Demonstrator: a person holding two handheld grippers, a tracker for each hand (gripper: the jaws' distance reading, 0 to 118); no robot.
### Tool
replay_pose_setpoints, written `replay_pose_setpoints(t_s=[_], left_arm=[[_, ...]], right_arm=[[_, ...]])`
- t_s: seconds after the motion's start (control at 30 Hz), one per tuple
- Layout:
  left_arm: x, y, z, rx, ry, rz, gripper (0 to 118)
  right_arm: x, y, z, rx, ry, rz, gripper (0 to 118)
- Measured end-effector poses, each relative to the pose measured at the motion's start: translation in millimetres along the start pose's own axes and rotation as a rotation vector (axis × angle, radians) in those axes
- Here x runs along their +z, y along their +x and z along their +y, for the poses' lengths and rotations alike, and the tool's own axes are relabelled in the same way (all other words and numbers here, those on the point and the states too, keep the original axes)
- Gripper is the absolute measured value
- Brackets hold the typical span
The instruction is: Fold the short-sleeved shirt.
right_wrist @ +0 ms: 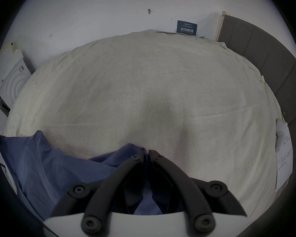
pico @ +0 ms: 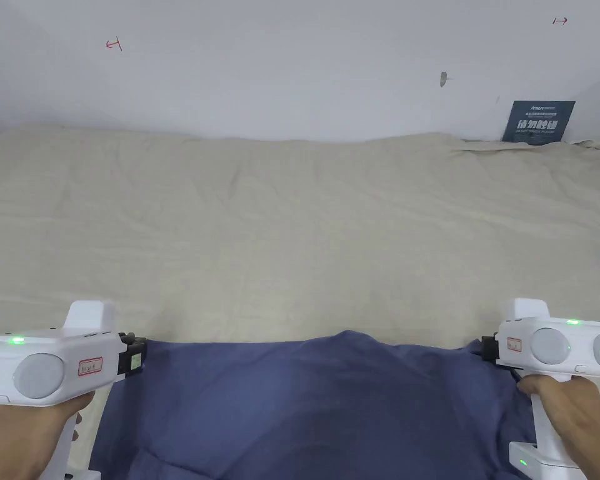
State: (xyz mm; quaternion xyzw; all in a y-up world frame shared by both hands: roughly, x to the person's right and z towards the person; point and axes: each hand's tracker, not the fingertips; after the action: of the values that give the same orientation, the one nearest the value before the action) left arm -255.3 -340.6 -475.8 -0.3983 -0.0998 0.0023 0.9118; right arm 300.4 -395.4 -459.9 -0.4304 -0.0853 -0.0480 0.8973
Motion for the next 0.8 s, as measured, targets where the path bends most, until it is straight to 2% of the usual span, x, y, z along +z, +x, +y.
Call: replay_pose_setpoints(t_s=[0.23, 0.37, 0.57, 0.8], left_arm=[[13.0, -7.8, -9.2, 0.080, 0.023, -0.001, 0], [22.3, -18.3, -14.9, 0.101, 0.028, 0.015, 0], [55.6, -29.7, -27.4, 0.142, 0.049, 0.026, 0], [97.3, -31.9, -53.4, 0.133, 0.063, 0.019, 0]], right_arm=[[79.5, 13.0, 4.3, -0.021, 0.145, 0.115, 4], [126.6, 30.3, -4.0, -0.071, 0.227, 0.184, 4], [190.9, 54.6, -31.2, -0.094, 0.296, 0.249, 4], [242.4, 71.9, -85.3, -0.148, 0.343, 0.274, 4]])
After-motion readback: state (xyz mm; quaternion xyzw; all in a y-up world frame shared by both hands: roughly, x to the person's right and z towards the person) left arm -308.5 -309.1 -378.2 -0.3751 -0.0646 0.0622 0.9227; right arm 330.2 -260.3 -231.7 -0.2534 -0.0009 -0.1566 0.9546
